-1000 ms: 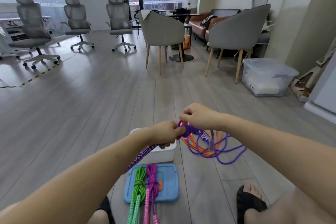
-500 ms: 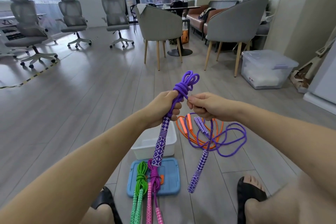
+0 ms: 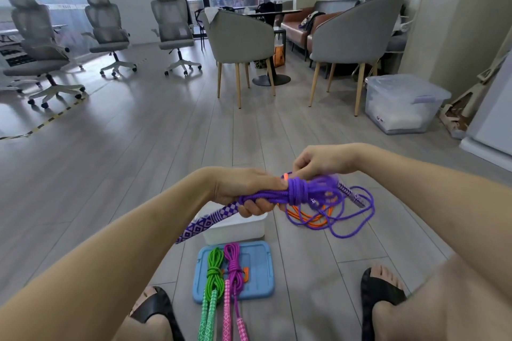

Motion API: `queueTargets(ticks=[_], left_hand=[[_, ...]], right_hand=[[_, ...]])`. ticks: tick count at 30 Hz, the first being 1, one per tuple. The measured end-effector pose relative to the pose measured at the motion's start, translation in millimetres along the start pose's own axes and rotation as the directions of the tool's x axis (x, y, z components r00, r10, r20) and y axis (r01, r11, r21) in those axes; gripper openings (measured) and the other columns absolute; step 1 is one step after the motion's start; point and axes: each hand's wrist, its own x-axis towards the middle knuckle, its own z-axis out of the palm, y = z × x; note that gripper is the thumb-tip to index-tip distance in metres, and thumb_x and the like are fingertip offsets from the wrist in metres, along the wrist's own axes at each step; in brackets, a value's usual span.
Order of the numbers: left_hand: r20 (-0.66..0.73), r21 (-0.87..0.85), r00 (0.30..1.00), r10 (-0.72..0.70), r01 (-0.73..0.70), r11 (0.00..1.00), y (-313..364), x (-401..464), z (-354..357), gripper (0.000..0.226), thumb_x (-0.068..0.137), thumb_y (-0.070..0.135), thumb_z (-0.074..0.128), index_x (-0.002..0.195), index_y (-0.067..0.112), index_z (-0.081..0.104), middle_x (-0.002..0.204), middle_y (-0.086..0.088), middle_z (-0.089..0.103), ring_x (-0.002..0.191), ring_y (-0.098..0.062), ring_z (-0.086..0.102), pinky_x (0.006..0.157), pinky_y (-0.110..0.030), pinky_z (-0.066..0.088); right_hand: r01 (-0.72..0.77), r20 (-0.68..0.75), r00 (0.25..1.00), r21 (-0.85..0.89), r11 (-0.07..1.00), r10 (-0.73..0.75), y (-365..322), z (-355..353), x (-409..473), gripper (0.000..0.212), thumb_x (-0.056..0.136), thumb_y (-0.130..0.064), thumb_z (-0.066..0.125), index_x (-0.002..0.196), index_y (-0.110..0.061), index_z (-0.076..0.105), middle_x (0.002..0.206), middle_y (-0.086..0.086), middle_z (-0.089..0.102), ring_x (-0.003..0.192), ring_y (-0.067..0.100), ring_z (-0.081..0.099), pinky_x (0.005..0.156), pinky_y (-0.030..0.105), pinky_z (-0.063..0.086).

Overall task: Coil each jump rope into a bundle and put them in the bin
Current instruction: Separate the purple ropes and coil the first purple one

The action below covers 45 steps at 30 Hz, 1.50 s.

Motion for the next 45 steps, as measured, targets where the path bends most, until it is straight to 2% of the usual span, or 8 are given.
queueTargets(ticks=[3, 6, 14, 19, 22, 34, 41, 45], left_hand=[[-0.033, 0.153, 0.997, -0.067, 0.072, 0.986, -3, 16, 15, 0.040, 0.108, 0.044, 0.041, 0.098, 0.009, 0.057, 0.064, 0.002, 0.035, 0.049, -0.009, 0.030, 0.043, -0.019, 0.028], [-0.255, 0.237, 0.966, -0.039, 0.101, 0.966, -14, 30, 15, 0.038, 0.107, 0.040, 0.045, 0.093, 0.008, 0.059, 0.064, -0.001, 0.043, 0.048, -0.013, 0.037, 0.046, -0.023, 0.033], [-0.711, -0.030, 0.694, 0.116, -0.194, 0.981, -25, 46, 2, 0.032, 0.106, 0.028, 0.044, 0.092, 0.004, 0.059, 0.063, -0.005, 0.048, 0.046, -0.015, 0.039, 0.046, -0.024, 0.033], [-0.706, -0.140, 0.674, 0.217, -0.433, 0.891, -10, 39, 1, 0.033, 0.108, 0.031, 0.045, 0.103, 0.004, 0.062, 0.071, -0.005, 0.052, 0.055, -0.015, 0.045, 0.052, -0.027, 0.040], [-0.643, -0.278, 0.720, 0.261, -0.537, 0.796, -2, 33, 1, 0.031, 0.109, 0.027, 0.041, 0.113, 0.003, 0.059, 0.079, -0.007, 0.056, 0.063, -0.016, 0.051, 0.058, -0.028, 0.045], [-0.546, -0.290, 0.776, 0.316, -0.528, 0.798, 5, 12, -10, 0.028, 0.107, 0.018, 0.047, 0.127, 0.008, 0.065, 0.102, -0.003, 0.075, 0.091, -0.013, 0.067, 0.083, -0.028, 0.054], [-0.509, -0.248, 0.784, 0.355, -0.528, 0.812, 5, 12, -18, 0.032, 0.100, 0.022, 0.060, 0.125, 0.003, 0.067, 0.111, -0.017, 0.072, 0.103, -0.027, 0.067, 0.098, -0.042, 0.053], [-0.572, -0.099, 0.739, 0.356, -0.493, 0.864, 5, 16, -18, 0.028, 0.097, 0.027, 0.067, 0.117, 0.008, 0.071, 0.085, -0.011, 0.063, 0.069, -0.017, 0.052, 0.062, -0.027, 0.046]], right_hand=[[-0.037, -0.060, 0.998, -0.153, 0.988, 0.028, -10, 1, 7, 0.027, 0.092, -0.038, 0.075, 0.078, -0.015, 0.072, 0.059, -0.004, 0.045, 0.055, 0.011, 0.036, 0.050, 0.025, 0.030], [-0.051, -0.220, 0.975, -0.299, 0.953, -0.017, -19, 3, 8, 0.029, 0.092, -0.043, 0.074, 0.078, -0.018, 0.072, 0.060, -0.008, 0.050, 0.054, 0.008, 0.042, 0.054, 0.025, 0.035], [-0.045, -0.503, 0.862, -0.186, 0.982, -0.056, -32, 27, 10, 0.023, 0.100, -0.029, 0.062, 0.086, -0.011, 0.067, 0.072, 0.001, 0.059, 0.062, 0.014, 0.049, 0.057, 0.028, 0.037], [0.065, -0.513, 0.857, 0.184, 0.981, 0.039, -23, 26, 0, 0.027, 0.105, -0.033, 0.055, 0.097, -0.008, 0.065, 0.069, -0.001, 0.053, 0.050, 0.008, 0.042, 0.045, 0.020, 0.035], [0.101, -0.518, 0.854, 0.249, 0.963, 0.044, -22, 28, -1, 0.031, 0.106, -0.039, 0.051, 0.094, -0.015, 0.065, 0.067, -0.003, 0.048, 0.046, 0.004, 0.038, 0.043, 0.017, 0.032], [0.090, -0.515, 0.856, 0.231, 0.969, 0.043, -33, 20, -10, 0.030, 0.105, -0.047, 0.048, 0.100, -0.021, 0.064, 0.088, 0.001, 0.060, 0.065, 0.011, 0.046, 0.057, 0.024, 0.041], [0.226, -0.396, 0.918, 0.472, 0.852, -0.024, -29, 18, -15, 0.036, 0.106, -0.041, 0.050, 0.107, -0.013, 0.072, 0.087, 0.000, 0.068, 0.051, 0.009, 0.030, 0.047, 0.022, 0.029], [0.252, -0.408, 0.912, 0.501, 0.828, -0.031, -27, 20, -13, 0.032, 0.107, -0.038, 0.050, 0.117, -0.015, 0.071, 0.098, 0.009, 0.069, 0.052, 0.008, 0.030, 0.047, 0.022, 0.028]])
